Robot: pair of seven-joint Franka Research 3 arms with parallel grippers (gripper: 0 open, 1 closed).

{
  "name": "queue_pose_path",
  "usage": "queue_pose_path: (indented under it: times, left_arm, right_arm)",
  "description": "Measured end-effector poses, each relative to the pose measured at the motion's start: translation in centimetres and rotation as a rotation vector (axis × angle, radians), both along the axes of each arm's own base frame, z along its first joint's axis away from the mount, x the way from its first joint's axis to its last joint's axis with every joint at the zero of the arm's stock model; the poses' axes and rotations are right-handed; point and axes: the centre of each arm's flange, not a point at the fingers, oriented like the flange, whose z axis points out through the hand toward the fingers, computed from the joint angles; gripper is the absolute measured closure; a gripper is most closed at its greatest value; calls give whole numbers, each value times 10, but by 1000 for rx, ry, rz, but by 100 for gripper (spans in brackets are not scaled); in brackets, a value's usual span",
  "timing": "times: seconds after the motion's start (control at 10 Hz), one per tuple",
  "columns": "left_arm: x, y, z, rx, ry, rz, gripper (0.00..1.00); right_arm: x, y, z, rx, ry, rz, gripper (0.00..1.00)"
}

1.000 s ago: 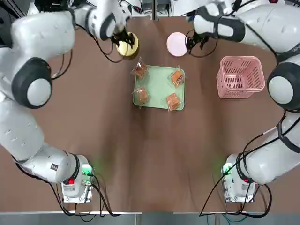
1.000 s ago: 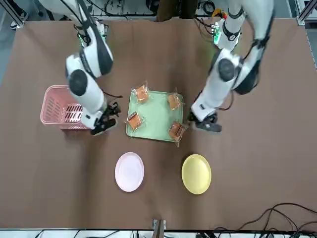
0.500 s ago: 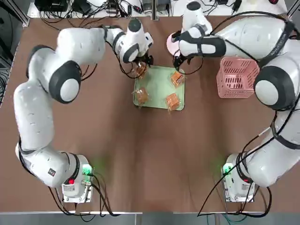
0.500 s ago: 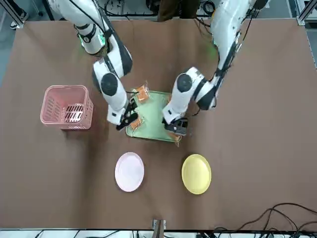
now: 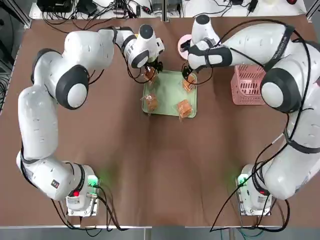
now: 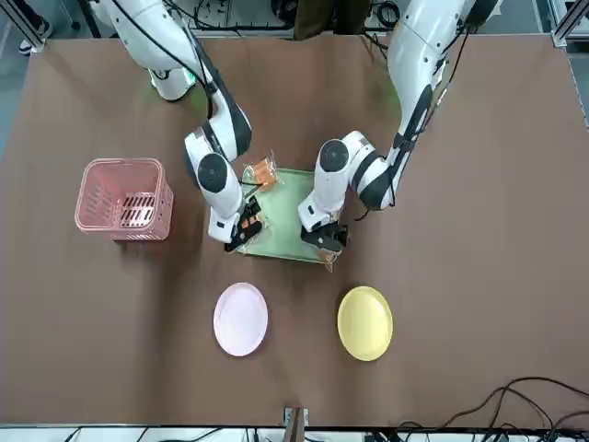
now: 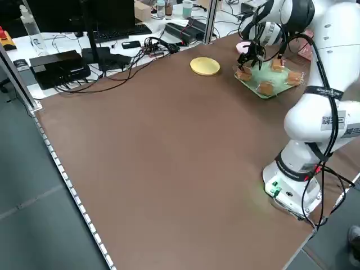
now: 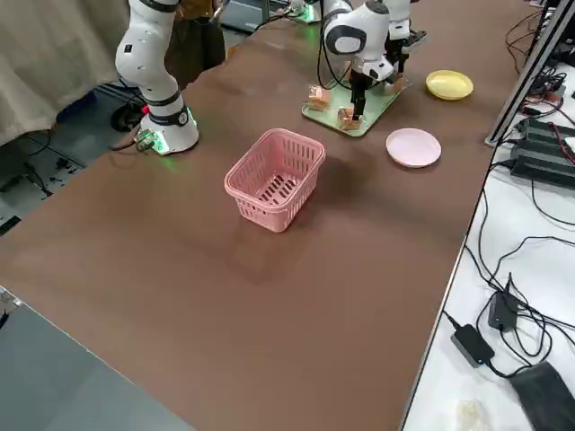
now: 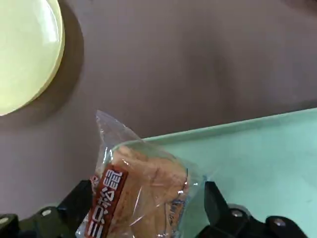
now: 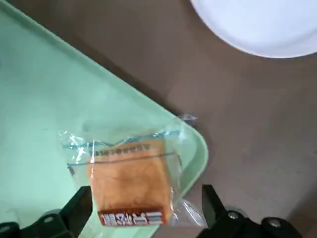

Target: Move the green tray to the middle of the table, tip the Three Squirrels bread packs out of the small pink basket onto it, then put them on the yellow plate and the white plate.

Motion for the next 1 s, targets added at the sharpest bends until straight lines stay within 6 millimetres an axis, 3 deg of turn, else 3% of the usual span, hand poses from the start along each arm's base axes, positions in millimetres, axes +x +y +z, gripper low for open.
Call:
queue_pose_path:
  times: [0.2, 0.9, 1.0]
  left_arm:
    - [-1, 2, -10, 25, 12, -72, 0]
    - [-6, 6, -40, 92, 34, -192, 0]
    - [-6, 6, -40, 93, 35, -192, 2]
  right_arm:
    - [-8, 10, -15, -21, 2, 36, 2]
    - [-11, 12, -40, -30, -2, 52, 4]
    - [-11, 12, -40, -29, -3, 52, 21]
